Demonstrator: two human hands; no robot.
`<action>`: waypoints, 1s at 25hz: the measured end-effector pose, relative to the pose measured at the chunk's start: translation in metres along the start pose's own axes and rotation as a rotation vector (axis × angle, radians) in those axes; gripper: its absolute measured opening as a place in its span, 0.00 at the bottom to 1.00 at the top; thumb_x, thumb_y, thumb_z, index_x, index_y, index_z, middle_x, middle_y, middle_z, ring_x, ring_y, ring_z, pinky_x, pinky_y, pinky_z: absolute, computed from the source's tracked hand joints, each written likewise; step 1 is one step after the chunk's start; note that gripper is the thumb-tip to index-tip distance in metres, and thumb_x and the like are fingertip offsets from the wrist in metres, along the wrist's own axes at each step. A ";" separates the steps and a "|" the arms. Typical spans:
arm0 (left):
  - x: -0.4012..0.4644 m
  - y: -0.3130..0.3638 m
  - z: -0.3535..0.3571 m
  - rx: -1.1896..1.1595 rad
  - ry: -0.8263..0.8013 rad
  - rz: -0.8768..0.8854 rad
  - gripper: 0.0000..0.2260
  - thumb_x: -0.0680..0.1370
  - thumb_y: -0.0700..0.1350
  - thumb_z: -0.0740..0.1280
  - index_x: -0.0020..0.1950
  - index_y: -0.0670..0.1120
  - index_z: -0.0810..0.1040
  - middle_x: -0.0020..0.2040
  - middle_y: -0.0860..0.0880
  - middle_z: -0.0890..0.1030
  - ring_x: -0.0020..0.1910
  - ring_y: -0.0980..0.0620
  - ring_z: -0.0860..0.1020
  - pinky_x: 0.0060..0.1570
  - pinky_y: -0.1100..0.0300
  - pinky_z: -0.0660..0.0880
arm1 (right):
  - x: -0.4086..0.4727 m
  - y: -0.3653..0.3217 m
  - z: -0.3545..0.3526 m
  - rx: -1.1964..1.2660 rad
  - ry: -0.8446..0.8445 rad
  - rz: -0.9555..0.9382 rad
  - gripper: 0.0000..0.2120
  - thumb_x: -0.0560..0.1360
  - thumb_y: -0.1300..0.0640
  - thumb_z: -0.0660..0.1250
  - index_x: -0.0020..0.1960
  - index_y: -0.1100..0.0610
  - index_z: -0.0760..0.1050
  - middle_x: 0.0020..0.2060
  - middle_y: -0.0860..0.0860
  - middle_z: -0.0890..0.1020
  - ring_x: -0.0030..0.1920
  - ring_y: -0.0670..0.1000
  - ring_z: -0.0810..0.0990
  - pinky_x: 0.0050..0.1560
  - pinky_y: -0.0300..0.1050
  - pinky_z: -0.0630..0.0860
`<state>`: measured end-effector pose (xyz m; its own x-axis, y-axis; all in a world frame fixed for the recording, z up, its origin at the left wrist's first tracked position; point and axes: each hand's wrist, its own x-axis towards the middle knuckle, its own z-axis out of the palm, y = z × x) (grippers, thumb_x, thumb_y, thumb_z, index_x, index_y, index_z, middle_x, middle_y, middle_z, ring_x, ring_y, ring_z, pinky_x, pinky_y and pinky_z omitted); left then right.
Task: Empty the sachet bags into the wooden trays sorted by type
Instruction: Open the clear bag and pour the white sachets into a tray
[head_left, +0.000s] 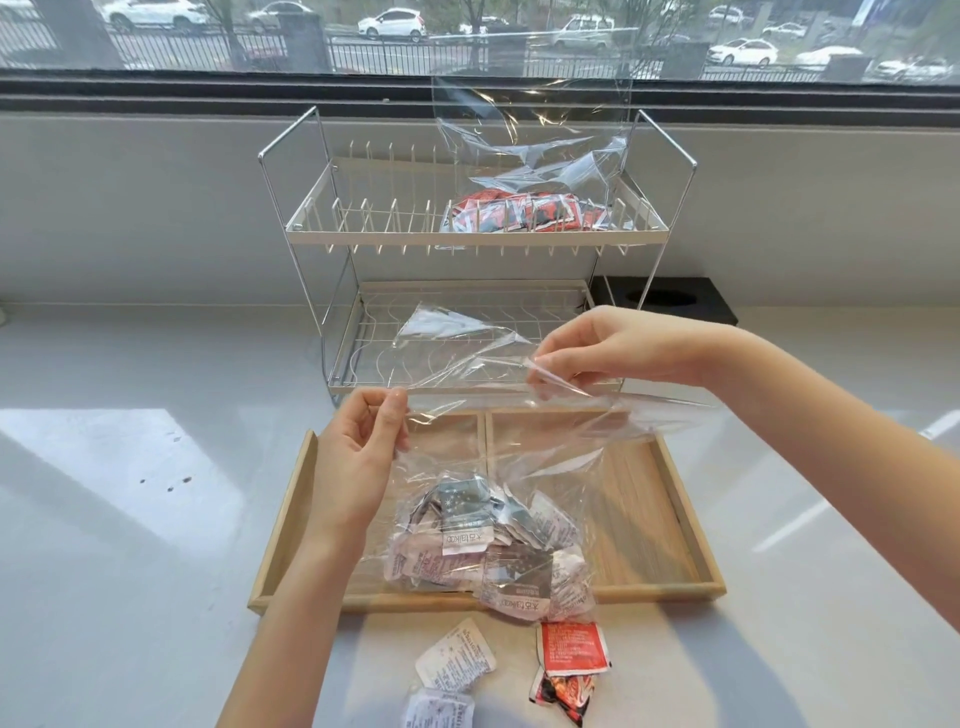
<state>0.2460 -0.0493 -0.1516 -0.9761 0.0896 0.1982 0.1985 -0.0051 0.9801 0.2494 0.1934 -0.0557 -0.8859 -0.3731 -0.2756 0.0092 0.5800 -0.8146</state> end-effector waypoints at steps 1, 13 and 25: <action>0.000 0.000 0.001 0.011 -0.002 -0.002 0.08 0.71 0.57 0.63 0.36 0.55 0.74 0.26 0.58 0.74 0.27 0.62 0.70 0.32 0.74 0.69 | -0.002 -0.003 -0.004 0.007 0.057 -0.018 0.09 0.75 0.52 0.62 0.45 0.51 0.81 0.31 0.41 0.80 0.34 0.40 0.76 0.38 0.29 0.74; 0.003 -0.002 0.000 0.035 0.073 -0.034 0.11 0.76 0.52 0.62 0.33 0.59 0.73 0.26 0.60 0.74 0.28 0.62 0.69 0.37 0.61 0.68 | -0.015 0.010 -0.014 -0.044 0.026 0.059 0.13 0.76 0.47 0.61 0.37 0.46 0.80 0.32 0.41 0.80 0.40 0.43 0.79 0.45 0.33 0.73; 0.005 -0.001 0.001 0.023 0.087 -0.008 0.10 0.77 0.51 0.60 0.35 0.55 0.71 0.25 0.60 0.73 0.27 0.63 0.69 0.32 0.73 0.69 | -0.025 0.013 -0.037 -0.149 0.042 0.163 0.26 0.68 0.36 0.59 0.45 0.58 0.79 0.42 0.52 0.79 0.45 0.47 0.80 0.60 0.42 0.73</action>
<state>0.2406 -0.0476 -0.1517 -0.9815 0.0029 0.1915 0.1915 0.0184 0.9813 0.2542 0.2370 -0.0408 -0.8971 -0.2370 -0.3728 0.0874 0.7320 -0.6756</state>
